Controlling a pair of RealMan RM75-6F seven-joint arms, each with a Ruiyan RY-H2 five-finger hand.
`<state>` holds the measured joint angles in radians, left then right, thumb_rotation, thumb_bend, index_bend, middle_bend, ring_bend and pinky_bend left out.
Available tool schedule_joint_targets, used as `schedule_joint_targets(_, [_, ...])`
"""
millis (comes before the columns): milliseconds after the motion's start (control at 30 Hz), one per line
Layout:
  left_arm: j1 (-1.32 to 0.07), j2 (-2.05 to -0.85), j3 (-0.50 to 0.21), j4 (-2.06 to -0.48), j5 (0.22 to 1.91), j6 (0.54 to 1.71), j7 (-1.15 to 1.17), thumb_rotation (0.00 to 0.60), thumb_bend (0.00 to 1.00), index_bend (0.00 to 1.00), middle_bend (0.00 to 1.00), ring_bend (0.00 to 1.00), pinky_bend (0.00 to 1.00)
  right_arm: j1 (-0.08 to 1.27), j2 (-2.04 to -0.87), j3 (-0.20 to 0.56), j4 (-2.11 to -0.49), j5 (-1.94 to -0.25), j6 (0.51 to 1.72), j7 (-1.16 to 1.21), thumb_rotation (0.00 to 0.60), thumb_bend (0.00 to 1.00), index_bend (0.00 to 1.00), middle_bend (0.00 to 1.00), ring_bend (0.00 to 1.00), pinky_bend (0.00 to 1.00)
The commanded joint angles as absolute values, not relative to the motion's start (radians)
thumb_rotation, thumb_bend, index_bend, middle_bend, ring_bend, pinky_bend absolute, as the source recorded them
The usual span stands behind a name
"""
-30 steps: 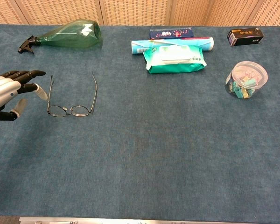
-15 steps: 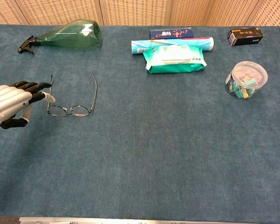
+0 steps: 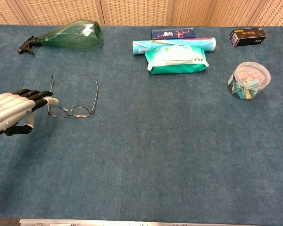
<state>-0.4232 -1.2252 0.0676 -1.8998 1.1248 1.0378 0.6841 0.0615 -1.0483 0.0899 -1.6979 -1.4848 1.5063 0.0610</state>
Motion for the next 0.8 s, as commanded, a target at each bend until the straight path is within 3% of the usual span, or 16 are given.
schedule_joint_targets(33, [-0.43, -1.233, 0.072, -1.893, 1.114, 1.034, 0.69, 0.388, 1.0, 0.08, 0.0, 0.0, 0.0, 0.061, -1.048, 0.09, -1.698, -1.485, 1.506, 0.062, 0.6, 0.32, 0.52, 0.37, 0.23, 0.28])
schedule_joint_targets(800, [-0.46, -1.262, 0.107, -1.87, 1.063, 1.047, 0.723, 0.388, 1.0, 0.07, 0.0, 0.0, 0.0, 0.062, -1.048, 0.091, -1.697, -1.481, 1.502, 0.057, 0.6, 0.32, 0.52, 0.37, 0.23, 0.28])
